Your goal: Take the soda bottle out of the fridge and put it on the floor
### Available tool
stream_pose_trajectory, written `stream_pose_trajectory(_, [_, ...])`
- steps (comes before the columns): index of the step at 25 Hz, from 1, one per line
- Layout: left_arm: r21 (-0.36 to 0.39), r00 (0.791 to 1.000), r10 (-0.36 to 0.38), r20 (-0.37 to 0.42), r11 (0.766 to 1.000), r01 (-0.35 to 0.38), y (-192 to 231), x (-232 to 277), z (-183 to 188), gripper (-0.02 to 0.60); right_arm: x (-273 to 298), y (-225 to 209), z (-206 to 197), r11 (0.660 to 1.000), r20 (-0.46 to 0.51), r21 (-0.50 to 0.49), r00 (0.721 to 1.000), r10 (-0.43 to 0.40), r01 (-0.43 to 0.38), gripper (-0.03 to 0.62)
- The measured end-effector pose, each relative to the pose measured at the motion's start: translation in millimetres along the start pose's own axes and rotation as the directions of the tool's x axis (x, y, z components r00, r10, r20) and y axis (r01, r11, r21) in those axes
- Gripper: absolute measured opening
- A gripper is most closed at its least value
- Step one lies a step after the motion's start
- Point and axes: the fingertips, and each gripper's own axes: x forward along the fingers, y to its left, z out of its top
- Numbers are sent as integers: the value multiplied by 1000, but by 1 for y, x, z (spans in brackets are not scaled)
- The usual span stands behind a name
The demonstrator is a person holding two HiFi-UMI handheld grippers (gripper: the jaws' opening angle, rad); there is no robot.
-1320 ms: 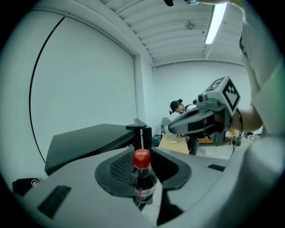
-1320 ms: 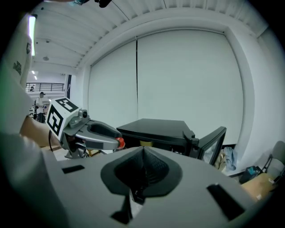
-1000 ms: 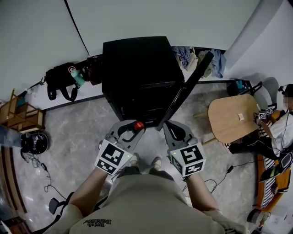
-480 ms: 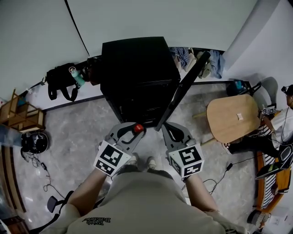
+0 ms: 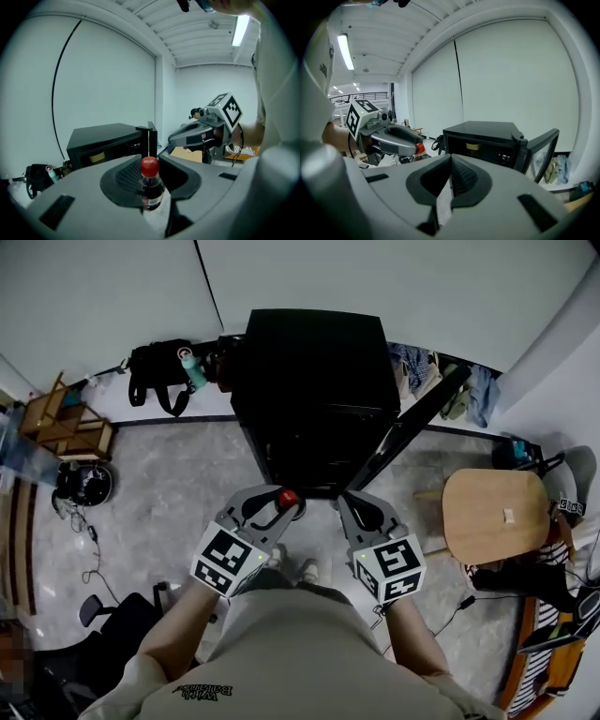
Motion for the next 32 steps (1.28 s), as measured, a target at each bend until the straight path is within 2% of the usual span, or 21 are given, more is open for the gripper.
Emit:
stream_pose_trajectory(5, [-64,993,116,-19,991,-117,6,-17,-14,110,23,20,9,990,8,-52,991,131,-130,-3])
stream_pose_trajectory(9, [-131,983,182,-37,974,-186,15,-39,-29,110,43,42,21,971,9,-99,976,218,-216,-3])
stream_pose_trajectory(11, [-159,974,224,-43,961,-228,21,-54,-37,110,52,56,26,960,5,-121,966,257,-254,-3])
stream_pose_trajectory(15, [-163,949,311,-60,935,-316,33,-88,-53,110,67,90,33,933,-12,-158,946,325,-323,-3])
stream_pose_trajectory(22, [-222,911,408,-63,884,-412,47,-160,-80,110,89,163,36,891,-48,-197,912,407,-408,-3])
stream_pose_trajectory(32, [-284,860,493,-128,813,-508,61,-264,-144,110,109,279,24,830,-123,-230,861,494,-509,-3])
